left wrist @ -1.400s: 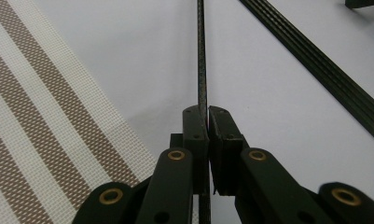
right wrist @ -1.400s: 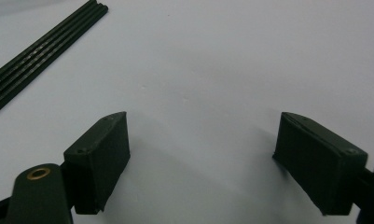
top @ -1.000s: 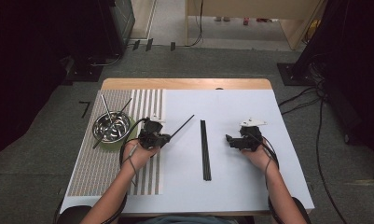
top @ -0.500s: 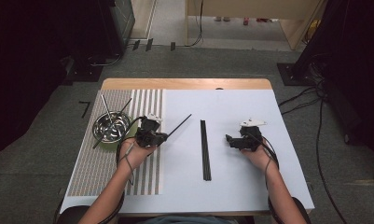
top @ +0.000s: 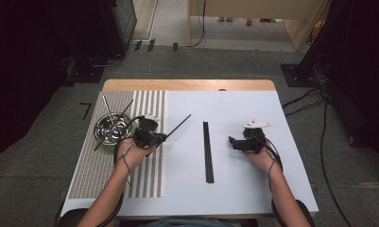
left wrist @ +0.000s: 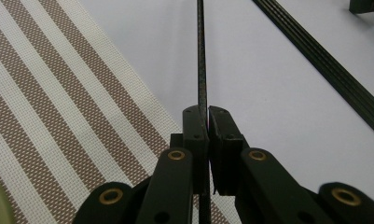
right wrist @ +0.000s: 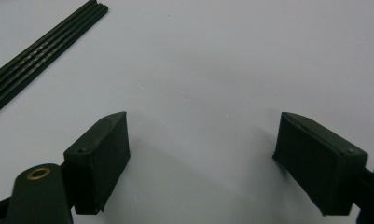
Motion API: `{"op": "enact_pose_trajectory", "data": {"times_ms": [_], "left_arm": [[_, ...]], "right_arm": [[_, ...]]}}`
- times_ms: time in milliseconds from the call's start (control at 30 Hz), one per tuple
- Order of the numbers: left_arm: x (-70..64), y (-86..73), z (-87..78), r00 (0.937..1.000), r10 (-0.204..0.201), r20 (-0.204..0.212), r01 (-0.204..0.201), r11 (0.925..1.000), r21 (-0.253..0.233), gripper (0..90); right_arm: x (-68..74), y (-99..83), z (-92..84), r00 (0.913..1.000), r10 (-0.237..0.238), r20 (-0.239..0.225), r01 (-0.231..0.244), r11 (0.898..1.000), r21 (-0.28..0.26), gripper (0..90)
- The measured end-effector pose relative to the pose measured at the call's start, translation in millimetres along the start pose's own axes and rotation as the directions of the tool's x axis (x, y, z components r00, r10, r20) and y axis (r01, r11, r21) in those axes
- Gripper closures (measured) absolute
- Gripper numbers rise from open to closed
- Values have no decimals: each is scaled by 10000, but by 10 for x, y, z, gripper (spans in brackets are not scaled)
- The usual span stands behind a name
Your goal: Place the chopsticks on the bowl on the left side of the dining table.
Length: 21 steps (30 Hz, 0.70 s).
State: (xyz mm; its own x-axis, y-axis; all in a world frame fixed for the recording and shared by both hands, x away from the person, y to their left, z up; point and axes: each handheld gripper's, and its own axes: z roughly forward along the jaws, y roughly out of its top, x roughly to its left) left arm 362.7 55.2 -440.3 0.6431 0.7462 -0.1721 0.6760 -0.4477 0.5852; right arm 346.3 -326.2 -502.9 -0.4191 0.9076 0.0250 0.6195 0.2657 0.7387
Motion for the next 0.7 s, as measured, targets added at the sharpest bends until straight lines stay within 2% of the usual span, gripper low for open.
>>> {"op": "enact_pose_trajectory", "data": {"times_ms": [700], "left_arm": [[108,9,-144,9998,-13,-173,12,10000,-92,875]], "right_arm": [[-1,0,0,10000,-8,0,8,10000,1,175]]}}
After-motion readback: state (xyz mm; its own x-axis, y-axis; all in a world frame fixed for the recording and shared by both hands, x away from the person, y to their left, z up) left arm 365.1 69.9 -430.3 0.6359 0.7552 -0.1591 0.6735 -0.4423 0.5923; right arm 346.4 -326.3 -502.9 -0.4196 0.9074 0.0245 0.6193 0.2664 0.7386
